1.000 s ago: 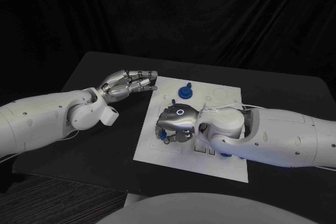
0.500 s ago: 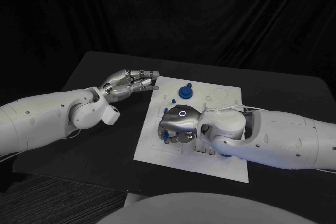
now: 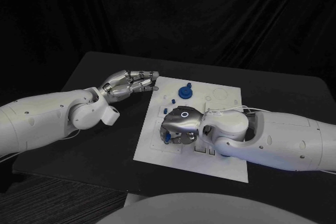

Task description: Assemble the parts on the task board

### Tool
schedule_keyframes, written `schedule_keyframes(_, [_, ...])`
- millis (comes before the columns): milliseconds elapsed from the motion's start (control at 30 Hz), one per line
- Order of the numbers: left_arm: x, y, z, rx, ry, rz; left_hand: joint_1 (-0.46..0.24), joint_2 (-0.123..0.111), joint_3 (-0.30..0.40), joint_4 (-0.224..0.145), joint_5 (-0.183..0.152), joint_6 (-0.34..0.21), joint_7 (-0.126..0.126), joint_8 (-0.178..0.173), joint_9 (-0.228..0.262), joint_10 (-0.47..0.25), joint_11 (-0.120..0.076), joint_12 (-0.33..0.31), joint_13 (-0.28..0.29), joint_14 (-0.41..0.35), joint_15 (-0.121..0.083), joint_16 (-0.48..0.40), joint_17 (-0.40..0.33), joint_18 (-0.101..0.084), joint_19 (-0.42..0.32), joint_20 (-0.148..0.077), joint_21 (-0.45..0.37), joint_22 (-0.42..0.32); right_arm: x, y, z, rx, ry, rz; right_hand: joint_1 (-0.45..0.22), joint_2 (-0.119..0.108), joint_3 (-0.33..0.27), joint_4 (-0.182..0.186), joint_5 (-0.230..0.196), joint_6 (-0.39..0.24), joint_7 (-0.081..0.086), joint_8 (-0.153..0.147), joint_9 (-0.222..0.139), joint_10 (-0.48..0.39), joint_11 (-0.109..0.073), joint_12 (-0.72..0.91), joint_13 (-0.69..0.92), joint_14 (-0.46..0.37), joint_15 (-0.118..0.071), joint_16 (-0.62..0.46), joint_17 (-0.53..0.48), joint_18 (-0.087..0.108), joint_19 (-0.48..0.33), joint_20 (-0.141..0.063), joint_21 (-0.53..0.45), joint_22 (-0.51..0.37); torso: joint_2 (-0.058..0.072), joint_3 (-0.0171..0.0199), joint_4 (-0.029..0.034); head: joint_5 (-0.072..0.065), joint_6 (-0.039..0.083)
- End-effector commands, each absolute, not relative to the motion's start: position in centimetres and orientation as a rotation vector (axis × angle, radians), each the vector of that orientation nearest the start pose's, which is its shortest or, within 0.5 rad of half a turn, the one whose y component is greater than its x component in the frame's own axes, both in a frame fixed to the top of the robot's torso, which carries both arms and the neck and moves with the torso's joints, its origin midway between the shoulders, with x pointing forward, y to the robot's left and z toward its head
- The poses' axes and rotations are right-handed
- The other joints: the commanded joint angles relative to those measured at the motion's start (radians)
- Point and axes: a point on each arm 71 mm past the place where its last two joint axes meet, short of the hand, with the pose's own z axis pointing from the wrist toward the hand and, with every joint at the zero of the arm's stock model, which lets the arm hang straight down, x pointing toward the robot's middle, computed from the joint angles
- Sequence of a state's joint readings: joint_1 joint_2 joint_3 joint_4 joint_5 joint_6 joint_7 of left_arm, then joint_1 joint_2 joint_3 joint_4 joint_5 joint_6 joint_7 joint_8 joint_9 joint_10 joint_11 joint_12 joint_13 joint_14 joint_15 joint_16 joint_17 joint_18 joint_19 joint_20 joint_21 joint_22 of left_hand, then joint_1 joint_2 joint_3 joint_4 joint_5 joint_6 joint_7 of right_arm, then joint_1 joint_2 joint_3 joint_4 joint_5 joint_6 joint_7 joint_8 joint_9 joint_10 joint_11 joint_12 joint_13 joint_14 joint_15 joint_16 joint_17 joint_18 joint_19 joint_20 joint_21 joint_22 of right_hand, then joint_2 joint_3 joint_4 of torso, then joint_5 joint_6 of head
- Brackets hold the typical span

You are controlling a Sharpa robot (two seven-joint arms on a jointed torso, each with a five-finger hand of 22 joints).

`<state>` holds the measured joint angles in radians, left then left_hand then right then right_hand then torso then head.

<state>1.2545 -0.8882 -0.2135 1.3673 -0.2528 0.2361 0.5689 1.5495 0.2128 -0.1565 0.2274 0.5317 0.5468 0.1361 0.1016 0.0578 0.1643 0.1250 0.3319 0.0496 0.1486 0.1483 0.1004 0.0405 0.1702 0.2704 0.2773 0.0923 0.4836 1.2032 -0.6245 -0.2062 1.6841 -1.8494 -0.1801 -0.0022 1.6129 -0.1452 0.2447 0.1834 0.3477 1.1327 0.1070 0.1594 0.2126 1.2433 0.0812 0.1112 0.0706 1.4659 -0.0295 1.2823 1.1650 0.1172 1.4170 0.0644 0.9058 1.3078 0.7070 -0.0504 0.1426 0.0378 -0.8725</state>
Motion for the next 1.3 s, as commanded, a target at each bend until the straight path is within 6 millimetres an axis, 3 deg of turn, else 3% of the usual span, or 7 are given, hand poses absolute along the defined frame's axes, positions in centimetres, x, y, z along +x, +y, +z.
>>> schedule_keyframes(33, [48.0,24.9,-20.8,-0.683,1.703,-1.840,0.009,0.004,0.004,0.000,0.006,0.008,0.000,0.005,0.002,0.005,0.003,0.002,0.001,0.002,0.003,0.004,-0.001,0.012,-0.001,-0.003,0.003,-0.001,38.5,-4.7,-22.7,-0.930,1.618,0.849,0.012,0.000,0.006,0.001,0.003,-0.004,0.003,-0.004,-0.002,0.046,-0.038,0.001,0.002,0.029,-0.007,-0.007,-0.002,-0.003,-0.005,0.000,-0.008,0.112,0.000,-0.0009,0.0009,-0.001,0.000])
schedule_keyframes(533, [48.0,25.0,-20.8,-0.686,1.708,-1.834,0.017,0.004,0.015,-0.011,0.012,0.009,-0.001,0.006,0.002,0.005,0.002,0.002,0.001,0.001,0.002,0.005,-0.001,0.012,0.000,-0.003,0.003,-0.003,38.4,-4.5,-23.4,-0.923,1.639,0.841,0.010,-0.001,0.010,-0.002,0.003,-0.005,0.004,-0.008,-0.002,0.048,-0.038,0.000,0.003,0.026,-0.007,-0.010,-0.006,-0.004,-0.005,0.001,-0.001,0.114,0.000,-0.0005,0.0009,-0.005,0.000])
schedule_keyframes(733, [48.0,25.0,-20.8,-0.687,1.709,-1.834,0.019,0.003,0.018,-0.014,0.015,0.009,-0.001,0.006,0.002,0.005,0.002,0.002,0.001,0.002,0.002,0.006,-0.001,0.012,0.000,-0.003,0.003,-0.003,38.5,-4.6,-23.7,-0.921,1.663,0.820,-0.021,-0.018,0.029,-0.003,-0.007,-0.078,0.025,-0.059,-0.019,-0.030,-0.012,-0.034,-0.003,0.015,0.014,-0.021,-0.019,-0.002,-0.024,0.013,-0.037,0.106,0.000,-0.0006,0.0010,-0.002,0.000])
schedule_keyframes(867, [48.0,25.0,-20.8,-0.687,1.709,-1.833,0.020,0.003,0.019,-0.015,0.016,0.009,0.000,0.006,0.002,0.005,0.002,0.002,0.001,0.001,0.002,0.006,-0.001,0.012,0.001,-0.003,0.004,-0.003,38.5,-4.8,-23.8,-0.919,1.672,0.810,-0.047,-0.039,0.034,0.001,-0.025,-0.154,0.004,-0.095,-0.034,-0.133,0.004,-0.046,-0.004,0.003,0.010,-0.030,-0.030,0.006,-0.040,0.016,-0.069,0.098,0.000,-0.0007,0.0011,-0.001,0.000])
schedule_keyframes(933, [48.0,25.0,-20.8,-0.687,1.710,-1.833,0.020,0.003,0.019,-0.015,0.016,0.009,0.000,0.006,0.002,0.005,0.002,0.002,0.001,0.001,0.002,0.006,-0.001,0.012,0.001,-0.003,0.004,-0.003,38.6,-4.8,-23.9,-0.918,1.675,0.807,-0.071,-0.046,0.019,-0.005,-0.070,-0.267,-0.036,-0.097,-0.055,-0.244,0.017,-0.044,-0.004,-0.017,0.014,-0.047,-0.054,0.012,-0.060,0.020,-0.106,0.090,0.000,-0.0009,0.0015,-0.002,0.000])
schedule_keyframes(1100, [48.0,25.0,-20.9,-0.687,1.710,-1.833,0.021,0.002,0.021,-0.017,0.017,0.008,-0.001,0.006,0.002,0.005,0.002,0.002,0.001,0.002,0.002,0.006,-0.001,0.012,0.000,-0.003,0.003,-0.004,38.6,-5.0,-23.9,-0.917,1.675,0.808,-0.080,-0.035,-0.049,-0.016,-0.107,-0.359,-0.074,-0.094,-0.078,-0.374,0.025,-0.037,-0.004,-0.037,0.019,-0.060,-0.077,0.016,-0.079,0.028,-0.141,0.084,0.000,-0.0006,0.0014,-0.003,0.000])
schedule_keyframes(1300, [48.0,25.0,-20.9,-0.687,1.711,-1.833,0.021,0.002,0.021,-0.017,0.017,0.008,-0.001,0.006,0.002,0.005,0.002,0.002,0.001,0.002,0.002,0.006,-0.001,0.012,0.000,-0.003,0.003,-0.004,38.6,-5.2,-23.8,-0.910,1.661,0.818,-0.069,-0.042,-0.107,0.021,-0.146,-0.376,-0.082,-0.090,-0.091,-0.427,0.033,-0.024,-0.005,-0.045,0.026,-0.065,-0.090,0.018,-0.083,0.034,-0.157,0.082,0.000,-0.0005,0.0011,-0.004,0.000])
